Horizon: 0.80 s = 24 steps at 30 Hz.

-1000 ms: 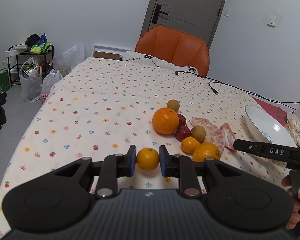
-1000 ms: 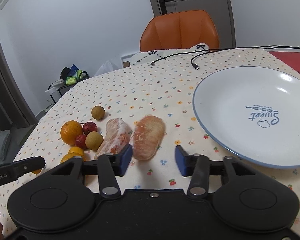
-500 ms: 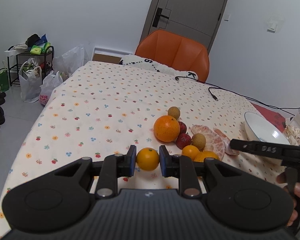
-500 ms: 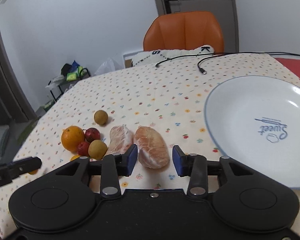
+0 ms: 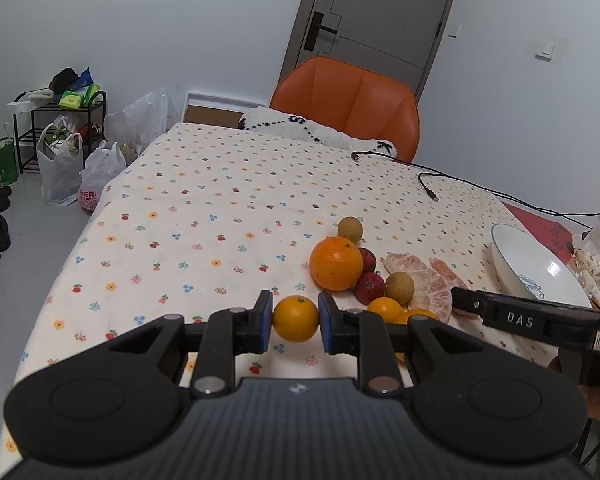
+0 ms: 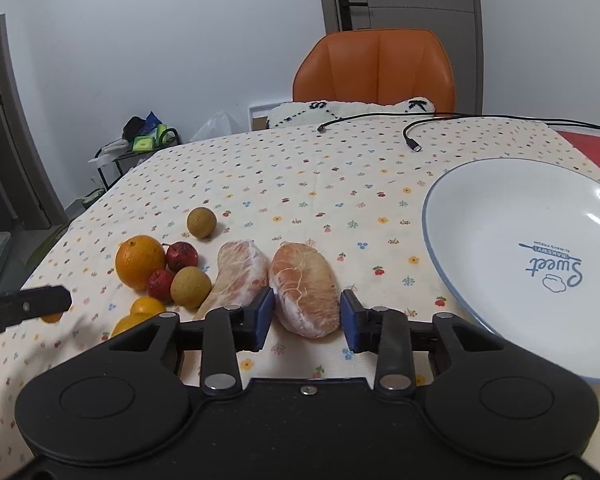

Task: Organize fruits
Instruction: 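Close the right gripper on the peeled pomelo segment and lift it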

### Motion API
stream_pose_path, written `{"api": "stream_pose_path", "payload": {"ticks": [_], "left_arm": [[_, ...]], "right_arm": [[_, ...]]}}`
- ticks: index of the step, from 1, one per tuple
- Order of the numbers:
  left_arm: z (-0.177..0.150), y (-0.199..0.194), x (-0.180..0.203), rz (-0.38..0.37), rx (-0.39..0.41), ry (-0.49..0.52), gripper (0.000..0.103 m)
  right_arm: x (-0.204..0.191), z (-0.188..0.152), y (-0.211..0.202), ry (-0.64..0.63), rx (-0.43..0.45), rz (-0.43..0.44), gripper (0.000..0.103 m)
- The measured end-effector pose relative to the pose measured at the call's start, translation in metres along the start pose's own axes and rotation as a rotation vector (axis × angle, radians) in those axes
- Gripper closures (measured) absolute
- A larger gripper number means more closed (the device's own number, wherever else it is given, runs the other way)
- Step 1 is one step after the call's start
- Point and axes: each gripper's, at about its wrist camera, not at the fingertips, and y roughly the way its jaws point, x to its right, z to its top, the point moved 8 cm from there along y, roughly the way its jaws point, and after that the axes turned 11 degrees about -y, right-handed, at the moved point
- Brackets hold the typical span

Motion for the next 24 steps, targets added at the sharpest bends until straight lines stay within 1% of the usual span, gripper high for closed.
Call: {"api": "stream_pose_path", "payload": {"ticks": [5, 12, 24], "left_arm": [[-0.002, -0.003, 0.007, -0.004, 0.003, 0.011, 0.081], [-0.006, -0.003, 0.021, -0.015, 0.003, 0.03, 0.081], [-0.002, -0.013, 0.055, -0.049, 0.031, 0.074, 0.081]], "right_arm": [[0.004, -0.006, -0.01, 0.034, 0.005, 0.028, 0.071], [0.011, -0.017, -0.028, 0.074, 0.022, 0.035, 0.071], [0.019, -0.01, -0.065, 0.112, 0.122, 0.077, 0.072]]}}
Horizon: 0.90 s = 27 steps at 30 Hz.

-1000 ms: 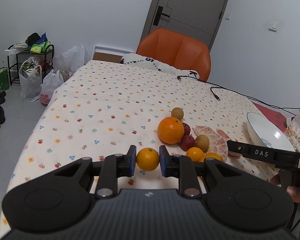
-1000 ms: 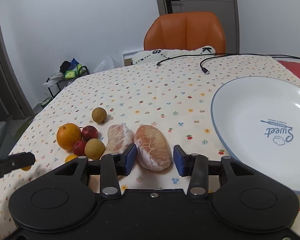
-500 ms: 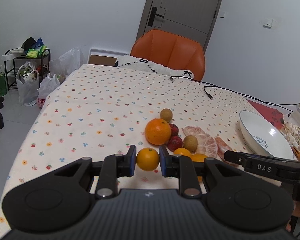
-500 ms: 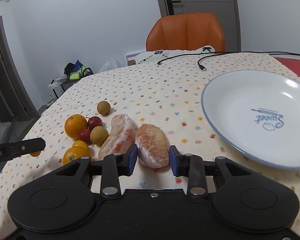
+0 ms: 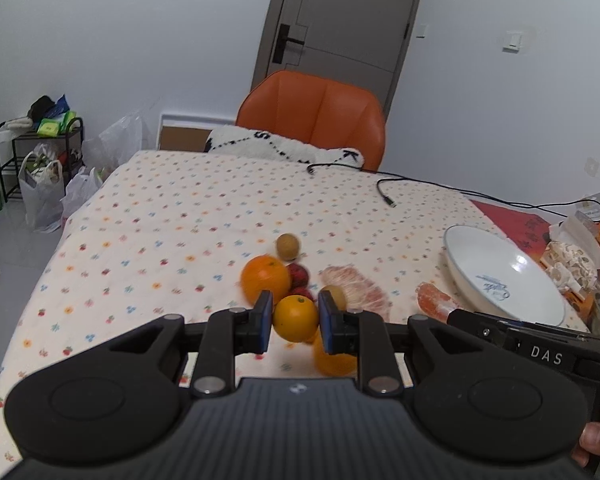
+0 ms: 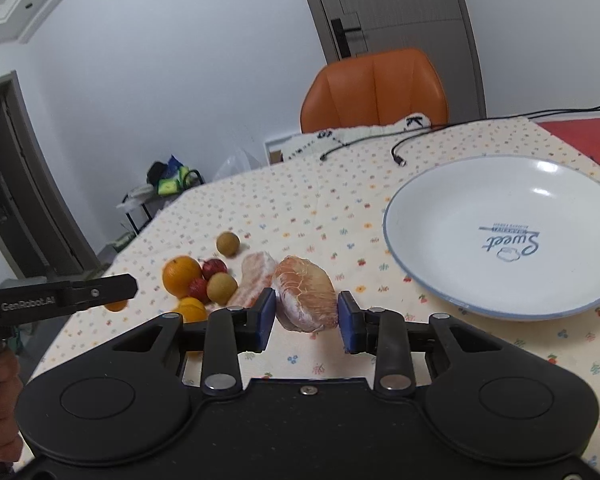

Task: Organize fruits
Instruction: 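Close the right gripper on the peeled pomelo segment and lift it, then place the pomelo segment and tangerine on the white plate with both grippers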

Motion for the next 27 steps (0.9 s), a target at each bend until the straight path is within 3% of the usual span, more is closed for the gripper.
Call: {"api": "stream_pose_path", "payload": {"ticks": [10, 27], "left_arm": [[0.002, -0.005, 0.048, -0.059, 0.023, 0.051, 0.081], [-0.002, 0.01, 0.131, -0.15, 0.028, 0.129, 0.081]], "right_arm": [[0.024, 0.016, -0.033, 0.028, 0.096, -0.027, 0.072], [0.098, 0.007, -0.068, 0.123, 0.161, -0.141, 0.071]]}}
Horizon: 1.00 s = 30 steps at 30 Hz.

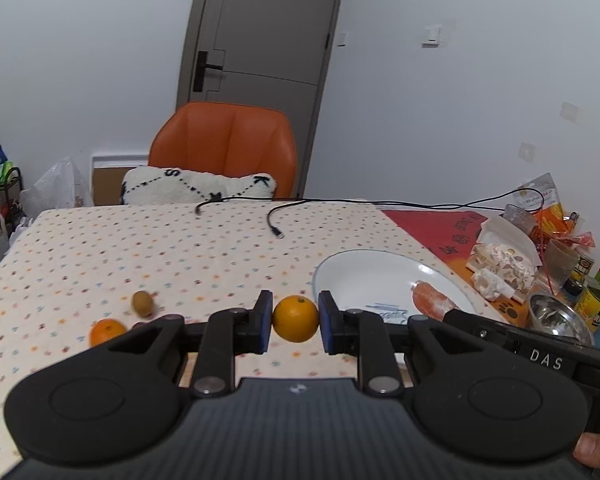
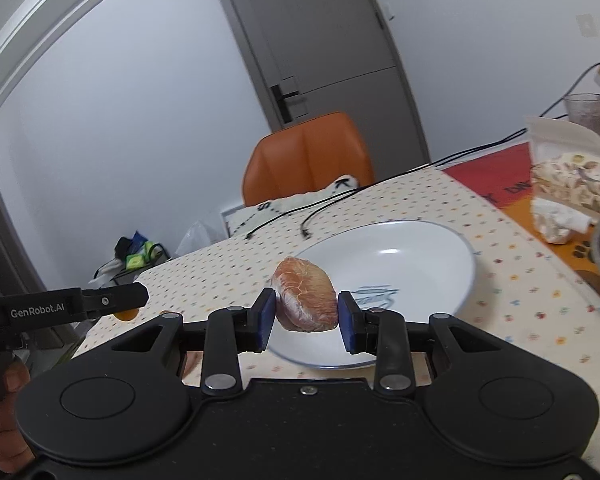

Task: Organize fruits
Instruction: 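Place the pomelo segment and tangerine on the white plate with both grippers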

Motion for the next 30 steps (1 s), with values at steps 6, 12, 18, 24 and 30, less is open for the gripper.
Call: {"api": "stream_pose_path", "payload": {"ticks": [6, 12, 18, 24, 30], "left_arm": [[0.0, 0.018, 0.017, -0.018, -0.014, 0.01, 0.081], [0.0, 0.036, 0.027, -0.029, -0.031, 0.017, 0.081], [-0.005, 0.056, 0.035, -0.038, -0.059, 0.022, 0.081], [-0.011, 0.072, 0.048, -0.061, -0.094, 0.027, 0.08], [-0.013, 0.077, 0.059, -0.075, -0.103, 0.037, 0.08]], "right_arm": [[0.021, -0.003, 0.003, 0.022, 0.001, -0.035, 0.071], [0.033, -0.004, 0.009, 0.025, 0.0, -0.078, 0.071], [0.042, -0.007, 0.014, 0.033, 0.001, -0.131, 0.068], [0.041, -0.004, 0.002, 0.031, 0.045, -0.131, 0.047], [0.046, -0.007, -0.006, 0.076, 0.05, -0.143, 0.022]]}}
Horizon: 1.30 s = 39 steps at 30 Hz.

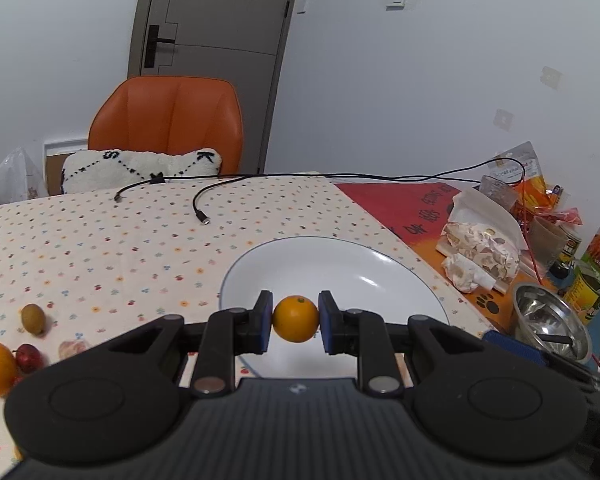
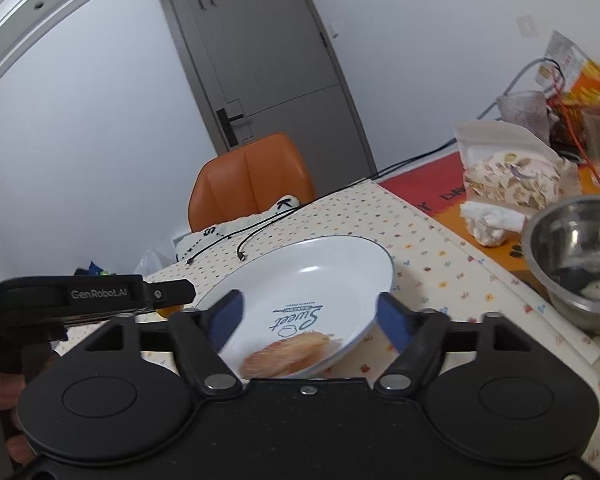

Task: Organize fruits
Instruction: 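Place the pomelo segment and tangerine on the white plate with both grippers, then grasp the large orange with the left gripper while the right gripper approaches the second pomelo segment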

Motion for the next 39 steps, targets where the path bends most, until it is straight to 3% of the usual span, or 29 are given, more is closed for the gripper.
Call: {"api": "stream_pose_path", "payload": {"ticks": [4, 8, 13, 22, 32, 39], "left_arm": [[-0.001, 0.0, 0.002, 0.008, 0.003, -0.001, 0.077], [-0.003, -0.002, 0.0, 0.025, 0.007, 0.019, 0.071], [-0.005, -0.013, -0.015, 0.062, 0.025, -0.005, 0.046], [0.003, -0.048, -0.042, 0.114, 0.11, -0.042, 0.019], [0.002, -0.077, -0.067, 0.118, 0.111, -0.096, 0.015], [0.0, -0.098, -0.084, 0.153, 0.132, -0.067, 0.015]], "right_arm": [[0.003, 0.002, -0.011, 0.028, 0.041, -0.012, 0.001], [0.005, -0.001, -0.013, 0.05, 0.044, -0.022, 0.0], [0.005, -0.006, -0.015, 0.079, 0.055, -0.057, 0.0], [-0.012, -0.007, -0.019, 0.042, 0.063, -0.065, 0.0], [-0.05, -0.007, -0.019, -0.056, 0.029, 0.005, 0.0], [-0.071, -0.009, -0.018, -0.087, 0.022, 0.028, 0.0]]}}
